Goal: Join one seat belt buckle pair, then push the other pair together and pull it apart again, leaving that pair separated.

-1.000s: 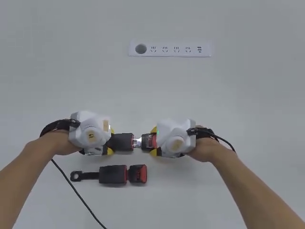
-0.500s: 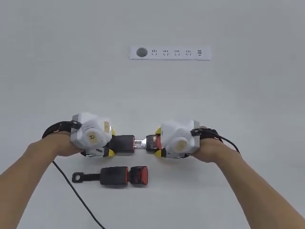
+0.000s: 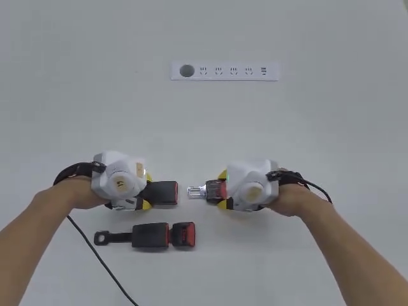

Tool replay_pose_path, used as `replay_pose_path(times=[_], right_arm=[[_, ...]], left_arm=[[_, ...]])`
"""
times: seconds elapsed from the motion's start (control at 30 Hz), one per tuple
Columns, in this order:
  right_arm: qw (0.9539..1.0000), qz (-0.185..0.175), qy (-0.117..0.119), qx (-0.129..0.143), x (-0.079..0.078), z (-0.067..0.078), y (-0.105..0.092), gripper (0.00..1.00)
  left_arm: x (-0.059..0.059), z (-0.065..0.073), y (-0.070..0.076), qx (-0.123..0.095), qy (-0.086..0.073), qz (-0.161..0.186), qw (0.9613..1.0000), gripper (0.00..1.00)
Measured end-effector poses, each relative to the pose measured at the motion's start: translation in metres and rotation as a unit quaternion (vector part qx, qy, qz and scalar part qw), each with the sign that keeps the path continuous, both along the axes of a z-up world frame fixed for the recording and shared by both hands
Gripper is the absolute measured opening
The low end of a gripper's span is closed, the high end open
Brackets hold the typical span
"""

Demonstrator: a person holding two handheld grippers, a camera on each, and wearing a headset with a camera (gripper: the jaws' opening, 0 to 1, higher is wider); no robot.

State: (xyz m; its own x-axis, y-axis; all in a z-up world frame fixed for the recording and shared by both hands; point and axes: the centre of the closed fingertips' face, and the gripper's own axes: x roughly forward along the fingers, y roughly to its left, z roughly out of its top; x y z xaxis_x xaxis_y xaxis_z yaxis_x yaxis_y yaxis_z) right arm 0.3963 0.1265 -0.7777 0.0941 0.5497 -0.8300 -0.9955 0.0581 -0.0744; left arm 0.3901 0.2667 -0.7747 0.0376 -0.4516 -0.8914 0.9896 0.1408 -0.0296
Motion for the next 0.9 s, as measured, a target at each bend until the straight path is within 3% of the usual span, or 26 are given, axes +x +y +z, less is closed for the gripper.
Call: replay_pose_path(times=[0.4, 0.9], right_arm=[[0.9999, 0.002, -0.005, -0.009, 0.002, -0.001, -0.022, 0.31], [0.9999, 0.004, -0.005, -0.011, -0.001, -0.001, -0.028, 0.32]], left_arm=[[0.0, -0.001, 0.002, -0.004, 0.0, 0.0, 1.0, 0.32], [0.002, -0.007, 0.006, -0.008, 0.0, 0.002, 1.0, 0.32]])
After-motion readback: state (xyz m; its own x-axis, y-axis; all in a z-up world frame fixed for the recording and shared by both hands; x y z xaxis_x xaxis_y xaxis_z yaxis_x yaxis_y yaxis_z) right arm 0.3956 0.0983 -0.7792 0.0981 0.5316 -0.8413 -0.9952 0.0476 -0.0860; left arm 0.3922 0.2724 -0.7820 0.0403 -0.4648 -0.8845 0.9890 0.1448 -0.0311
